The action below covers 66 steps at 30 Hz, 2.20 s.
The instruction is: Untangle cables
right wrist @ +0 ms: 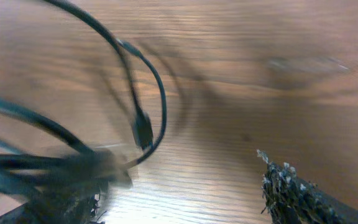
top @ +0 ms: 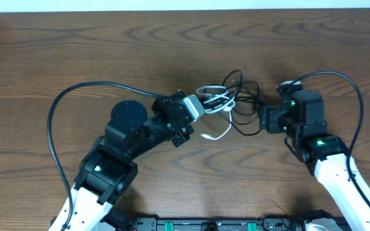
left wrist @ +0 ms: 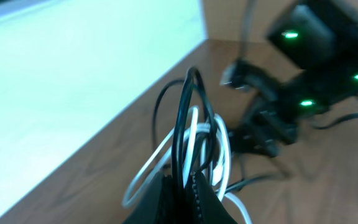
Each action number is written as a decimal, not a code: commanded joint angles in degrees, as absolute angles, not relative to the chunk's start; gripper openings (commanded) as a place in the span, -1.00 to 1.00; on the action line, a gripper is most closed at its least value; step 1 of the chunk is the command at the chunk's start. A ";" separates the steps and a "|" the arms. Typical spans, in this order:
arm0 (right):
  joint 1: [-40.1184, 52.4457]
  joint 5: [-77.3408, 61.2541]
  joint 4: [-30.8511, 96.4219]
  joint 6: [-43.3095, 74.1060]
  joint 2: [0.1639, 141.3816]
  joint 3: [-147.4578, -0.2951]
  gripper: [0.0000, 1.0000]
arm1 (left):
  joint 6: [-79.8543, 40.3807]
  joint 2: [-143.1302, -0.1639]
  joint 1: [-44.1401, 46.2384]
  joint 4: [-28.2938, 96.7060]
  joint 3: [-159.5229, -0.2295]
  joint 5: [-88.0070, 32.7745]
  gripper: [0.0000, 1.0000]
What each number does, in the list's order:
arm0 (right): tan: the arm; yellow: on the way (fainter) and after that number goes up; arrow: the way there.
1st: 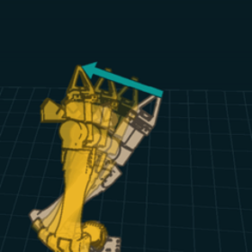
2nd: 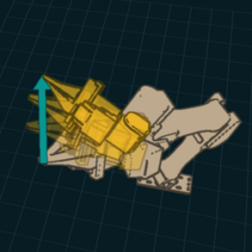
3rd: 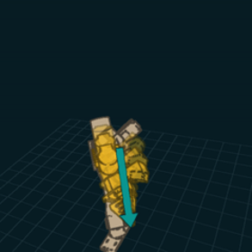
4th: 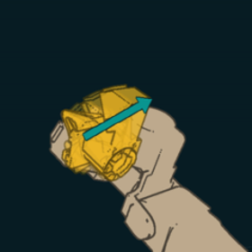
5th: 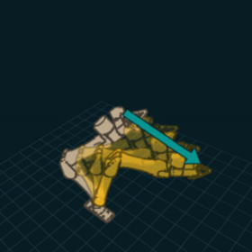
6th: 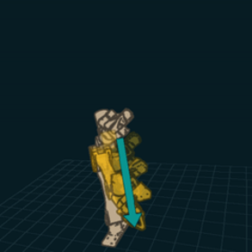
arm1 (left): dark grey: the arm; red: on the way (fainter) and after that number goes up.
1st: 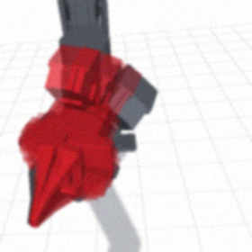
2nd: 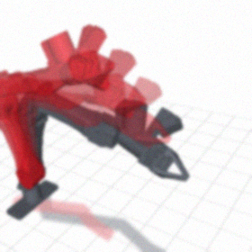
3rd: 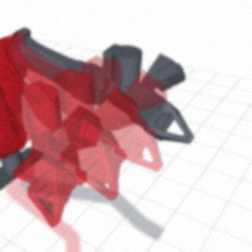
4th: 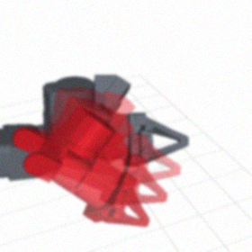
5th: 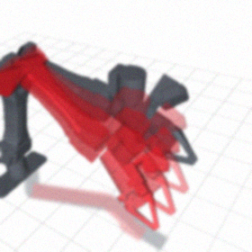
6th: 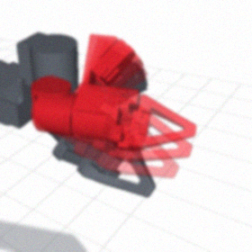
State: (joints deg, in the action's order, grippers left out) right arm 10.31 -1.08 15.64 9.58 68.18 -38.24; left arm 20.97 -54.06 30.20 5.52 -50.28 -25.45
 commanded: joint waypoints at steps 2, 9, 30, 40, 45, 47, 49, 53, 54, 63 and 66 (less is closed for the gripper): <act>6.59 6.52 16.32 15.51 68.64 -38.46 0.64 | 20.62 -51.44 29.80 4.71 -51.22 -12.75 -0.85; 5.19 5.58 16.32 17.34 68.64 -38.46 0.67 | 20.64 -51.44 29.80 5.76 -51.22 -9.50 -0.85; 5.19 -42.35 5.02 3.16 68.62 -38.46 0.85 | 20.64 -51.59 29.80 7.25 -51.22 -9.39 -0.85; 5.43 -51.55 -4.95 6.79 68.62 -38.46 0.87 | 16.56 -51.72 29.80 7.22 -51.22 -10.39 -0.85; 6.59 -53.65 -10.90 13.17 68.62 -38.46 0.90 | 15.99 -53.71 29.80 7.40 -51.22 -22.35 -0.85; 7.40 -53.76 -12.99 14.68 68.62 -38.46 0.91 | 15.97 -55.27 29.80 7.40 -51.22 -24.05 -0.85; 8.01 -53.74 -14.24 14.81 68.62 -38.46 0.93 | 15.97 -56.53 29.87 7.38 -51.22 -24.08 -0.85; 8.80 -53.45 -14.83 14.76 68.62 -38.46 0.98 | 16.01 -58.00 30.09 6.72 -51.22 -26.63 -0.85; 8.80 -53.19 -14.76 14.76 68.64 -38.46 0.99 | 16.01 -58.00 30.09 6.35 -51.22 -27.68 -0.85; 8.88 -46.24 -14.15 14.74 68.64 -38.46 0.99 | 15.99 -57.95 30.09 4.19 -51.22 -35.29 -0.86; 8.88 -43.70 -13.93 14.74 68.64 -38.46 0.98 | 15.99 -57.98 30.06 4.25 -51.22 -35.40 -0.85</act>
State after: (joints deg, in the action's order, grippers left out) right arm 8.71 -47.81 -14.13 14.09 68.31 -38.28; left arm 16.47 -58.50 30.04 4.89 -50.28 -31.86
